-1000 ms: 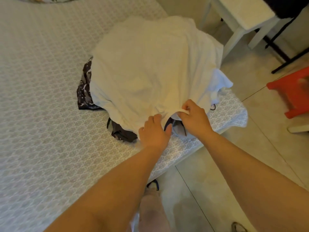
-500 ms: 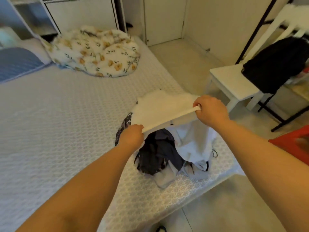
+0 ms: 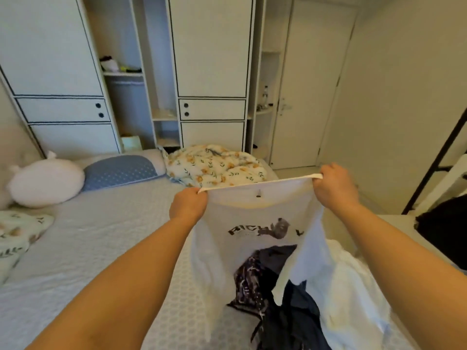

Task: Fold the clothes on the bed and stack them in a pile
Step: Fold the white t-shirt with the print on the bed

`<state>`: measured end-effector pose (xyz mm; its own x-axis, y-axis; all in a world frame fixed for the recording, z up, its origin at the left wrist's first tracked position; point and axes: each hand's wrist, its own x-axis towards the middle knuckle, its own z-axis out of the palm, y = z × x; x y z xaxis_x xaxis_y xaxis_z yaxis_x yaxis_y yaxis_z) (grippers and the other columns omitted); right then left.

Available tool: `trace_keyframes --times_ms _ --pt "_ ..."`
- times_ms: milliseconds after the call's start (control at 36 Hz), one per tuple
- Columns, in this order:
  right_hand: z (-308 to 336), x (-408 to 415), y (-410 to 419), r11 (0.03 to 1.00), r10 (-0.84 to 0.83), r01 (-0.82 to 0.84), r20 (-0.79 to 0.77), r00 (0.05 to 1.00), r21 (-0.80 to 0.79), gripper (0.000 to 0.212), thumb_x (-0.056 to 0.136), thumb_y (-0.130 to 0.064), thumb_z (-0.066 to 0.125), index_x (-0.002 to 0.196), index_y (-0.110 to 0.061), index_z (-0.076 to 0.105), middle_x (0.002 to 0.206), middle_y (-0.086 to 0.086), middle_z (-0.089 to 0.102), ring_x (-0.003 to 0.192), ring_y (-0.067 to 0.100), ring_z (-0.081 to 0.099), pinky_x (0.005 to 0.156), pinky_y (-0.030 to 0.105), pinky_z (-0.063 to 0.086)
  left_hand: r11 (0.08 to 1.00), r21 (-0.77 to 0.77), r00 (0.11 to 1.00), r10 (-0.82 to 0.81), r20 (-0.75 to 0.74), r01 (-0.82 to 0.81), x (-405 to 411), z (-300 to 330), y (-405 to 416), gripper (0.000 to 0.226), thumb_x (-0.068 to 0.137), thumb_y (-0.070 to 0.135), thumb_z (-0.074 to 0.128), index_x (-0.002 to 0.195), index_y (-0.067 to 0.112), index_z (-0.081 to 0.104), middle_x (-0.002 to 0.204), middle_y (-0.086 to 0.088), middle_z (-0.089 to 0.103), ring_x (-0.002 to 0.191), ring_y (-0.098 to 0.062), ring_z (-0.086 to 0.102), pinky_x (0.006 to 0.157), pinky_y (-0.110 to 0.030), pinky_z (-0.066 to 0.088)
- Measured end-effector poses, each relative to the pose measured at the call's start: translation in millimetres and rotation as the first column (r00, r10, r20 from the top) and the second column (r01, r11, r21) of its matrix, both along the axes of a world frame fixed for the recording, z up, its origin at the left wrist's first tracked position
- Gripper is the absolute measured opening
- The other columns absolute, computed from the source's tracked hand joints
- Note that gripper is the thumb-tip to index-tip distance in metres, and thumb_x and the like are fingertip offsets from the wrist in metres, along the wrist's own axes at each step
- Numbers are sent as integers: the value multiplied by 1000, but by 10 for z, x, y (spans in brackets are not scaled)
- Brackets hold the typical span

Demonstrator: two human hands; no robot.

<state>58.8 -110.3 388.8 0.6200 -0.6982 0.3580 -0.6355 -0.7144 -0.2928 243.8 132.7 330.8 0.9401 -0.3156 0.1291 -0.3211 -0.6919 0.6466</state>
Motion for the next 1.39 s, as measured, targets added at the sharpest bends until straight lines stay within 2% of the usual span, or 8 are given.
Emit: trace_keyframes --times_ms 167,278,417,611,750,972,1167,1389 --pt "455 556 817 925 24 -99 205 979 367 35 98 -17 33 100 1 62 111 25 60 93 34 54 72 35 36 940 -332 975 -4 -223 -72 460 578 716 38 98 22 33 124 4 55 126 -21 55 109 -34 53 86 -35 40" --pt "675 733 1325 766 11 -260 392 920 588 32 93 -37 51 90 -8 64 93 14 64 76 28 58 66 32 42 923 -378 983 -125 -131 67 784 1003 1319 31 98 19 35 103 4 61 115 -22 59 98 -31 55 90 -38 43" --pt "924 811 1695 534 358 -439 277 892 723 50 68 -59 66 103 -22 66 97 5 74 89 25 71 73 35 54 902 -375 926 -309 -219 212 1119 1406 2242 33 82 48 59 88 17 69 94 -10 70 84 -28 67 83 -39 50" --pt "1089 1037 2129 298 407 -611 482 776 733 41 73 -41 65 99 -11 69 96 12 73 79 22 71 61 30 56 742 -485 706 -640 -304 463 1357 1780 3212 46 61 57 78 85 19 78 91 -7 74 80 -20 72 65 -33 58" --pt "1153 1144 2507 664 372 -579 462 805 473 22 88 -23 67 67 -17 64 55 -7 58 45 3 51 44 14 38 832 -316 820 -530 -214 455 1398 1846 3593 39 80 37 65 102 5 64 96 -12 69 87 -24 66 81 -37 55" --pt "1273 1073 2797 893 449 -448 171 877 -46 38 79 -31 75 52 -30 49 54 -13 47 58 12 41 51 25 27 968 -61 958 -229 173 243 1238 1776 3925 41 82 37 73 58 16 47 57 1 42 57 -14 39 57 -28 29" --pt "1273 871 2811 802 442 -371 49 895 -468 48 85 -51 60 53 -22 40 61 2 53 62 24 44 53 31 28 937 -320 956 -43 291 140 892 1867 4129 52 79 42 74 53 18 35 54 0 27 54 -17 26 55 -32 16" --pt "853 811 2965 894 156 -269 -316 936 -357 23 95 -16 42 108 -17 60 104 7 60 96 28 60 68 29 43 982 176 890 -14 456 -74 586 1517 4322 47 93 45 53 56 19 45 58 4 47 65 -22 50 54 -32 32"
